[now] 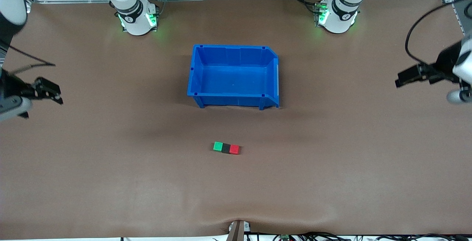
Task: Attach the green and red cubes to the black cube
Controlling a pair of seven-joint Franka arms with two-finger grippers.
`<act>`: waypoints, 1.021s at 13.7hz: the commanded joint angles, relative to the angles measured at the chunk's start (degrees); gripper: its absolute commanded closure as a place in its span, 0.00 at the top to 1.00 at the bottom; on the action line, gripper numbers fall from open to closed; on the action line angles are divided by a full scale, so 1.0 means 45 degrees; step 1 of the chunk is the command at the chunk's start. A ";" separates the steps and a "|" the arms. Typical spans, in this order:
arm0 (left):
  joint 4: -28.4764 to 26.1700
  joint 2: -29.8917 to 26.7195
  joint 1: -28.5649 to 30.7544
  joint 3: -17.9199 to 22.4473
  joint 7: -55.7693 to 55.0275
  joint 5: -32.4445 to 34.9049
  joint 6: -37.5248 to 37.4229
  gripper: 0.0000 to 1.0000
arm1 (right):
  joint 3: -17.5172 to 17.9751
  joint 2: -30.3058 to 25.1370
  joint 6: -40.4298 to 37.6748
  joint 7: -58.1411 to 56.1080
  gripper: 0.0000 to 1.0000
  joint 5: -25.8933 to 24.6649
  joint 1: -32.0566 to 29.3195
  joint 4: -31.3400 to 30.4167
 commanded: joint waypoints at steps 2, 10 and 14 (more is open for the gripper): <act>-0.2602 -0.2605 -0.0252 0.0580 0.1167 0.0046 0.0195 1.00 | -0.0634 -0.2572 -0.0400 0.2807 1.00 0.0105 0.0267 -0.2619; -0.3974 -0.3958 -0.0272 0.1305 0.2285 0.0046 0.0233 1.00 | -0.0928 -0.2574 -0.1890 0.5218 1.00 0.0827 0.0208 -0.1857; -0.3935 -0.3937 -0.0253 0.1305 0.2519 0.0027 0.0233 1.00 | -0.0947 -0.2496 -0.1831 0.4790 1.00 0.0808 0.0149 -0.1837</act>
